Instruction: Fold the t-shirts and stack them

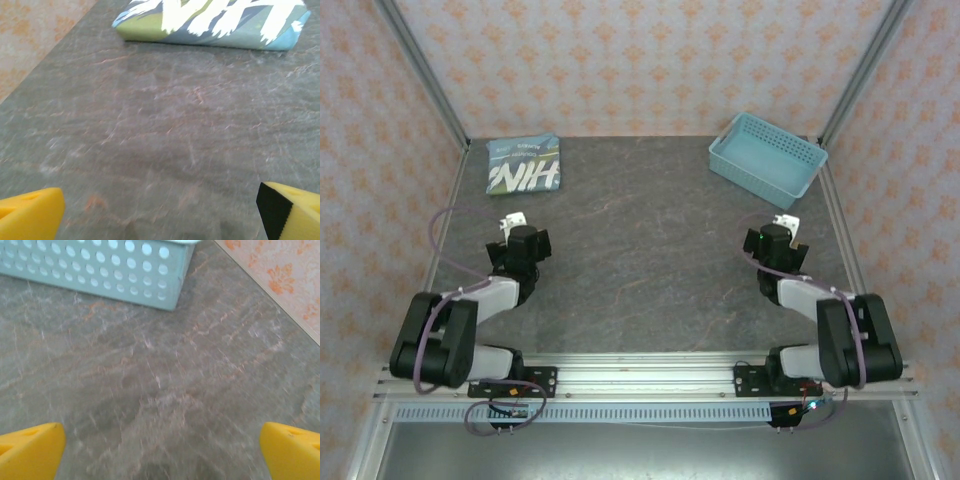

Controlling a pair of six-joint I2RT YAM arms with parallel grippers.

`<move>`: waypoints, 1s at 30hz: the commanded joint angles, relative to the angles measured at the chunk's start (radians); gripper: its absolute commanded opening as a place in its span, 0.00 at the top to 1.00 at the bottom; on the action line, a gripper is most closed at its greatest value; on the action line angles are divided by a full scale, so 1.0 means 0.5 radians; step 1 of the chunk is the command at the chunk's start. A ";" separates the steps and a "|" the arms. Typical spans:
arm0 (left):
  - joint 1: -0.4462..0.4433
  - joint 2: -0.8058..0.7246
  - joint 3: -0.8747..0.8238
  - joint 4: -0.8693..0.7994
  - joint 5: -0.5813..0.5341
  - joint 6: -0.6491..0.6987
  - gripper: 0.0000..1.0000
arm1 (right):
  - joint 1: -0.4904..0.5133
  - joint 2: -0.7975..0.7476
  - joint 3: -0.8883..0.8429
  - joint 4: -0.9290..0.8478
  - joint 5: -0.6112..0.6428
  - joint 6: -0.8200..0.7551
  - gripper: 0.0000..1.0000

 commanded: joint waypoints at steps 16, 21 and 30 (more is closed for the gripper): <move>0.110 0.231 -0.017 0.649 0.325 0.160 0.00 | -0.096 0.336 0.024 0.670 -0.245 -0.071 0.01; 0.054 0.243 0.018 0.600 0.253 0.210 0.00 | -0.086 0.333 0.010 0.700 -0.230 -0.075 0.01; 0.046 0.244 0.022 0.594 0.243 0.214 0.00 | -0.084 0.342 0.026 0.675 -0.267 -0.090 0.01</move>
